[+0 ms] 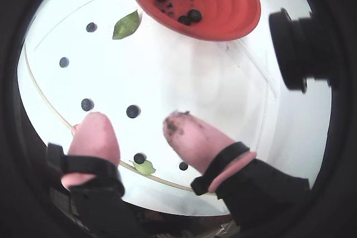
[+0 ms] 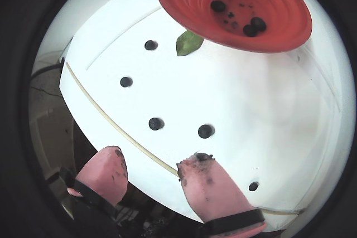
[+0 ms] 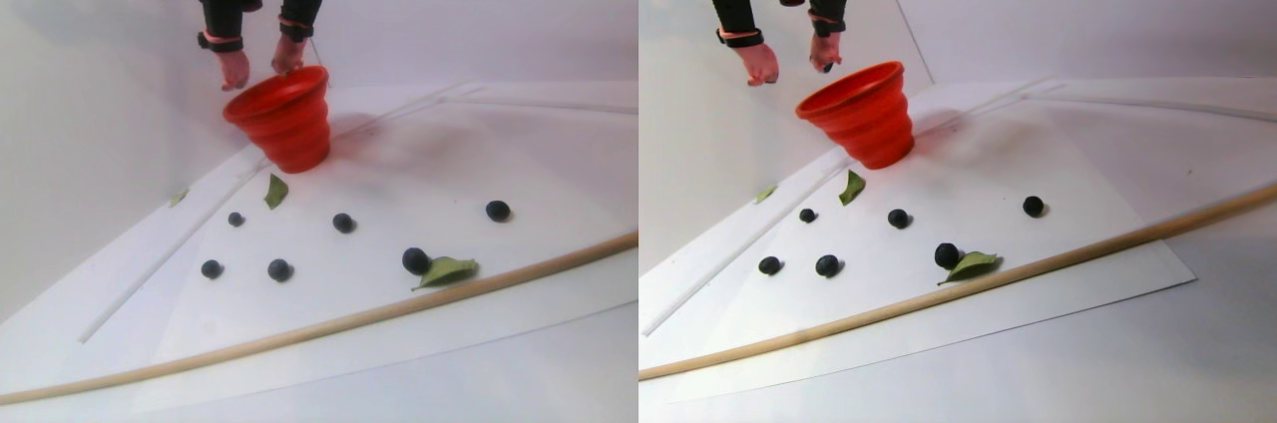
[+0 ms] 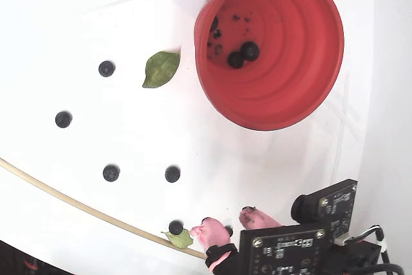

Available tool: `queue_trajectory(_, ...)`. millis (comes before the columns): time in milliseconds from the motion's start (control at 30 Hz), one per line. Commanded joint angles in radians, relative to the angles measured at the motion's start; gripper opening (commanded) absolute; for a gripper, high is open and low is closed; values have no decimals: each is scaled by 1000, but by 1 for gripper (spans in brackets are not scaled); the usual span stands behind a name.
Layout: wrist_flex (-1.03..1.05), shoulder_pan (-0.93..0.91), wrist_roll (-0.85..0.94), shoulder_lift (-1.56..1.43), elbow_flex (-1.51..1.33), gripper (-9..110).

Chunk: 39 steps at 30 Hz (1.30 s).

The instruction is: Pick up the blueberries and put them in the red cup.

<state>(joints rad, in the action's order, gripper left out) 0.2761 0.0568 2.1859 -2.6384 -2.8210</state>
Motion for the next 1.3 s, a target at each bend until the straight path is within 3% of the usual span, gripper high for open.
queue_trajectory(0, -49, 26, 18, -14, -9, 18)
queue_trajectory(467, -172, -17, 92, 58, -104, 18)
queue_trajectory(1267, -551, -86, 161, 534, -63, 18)
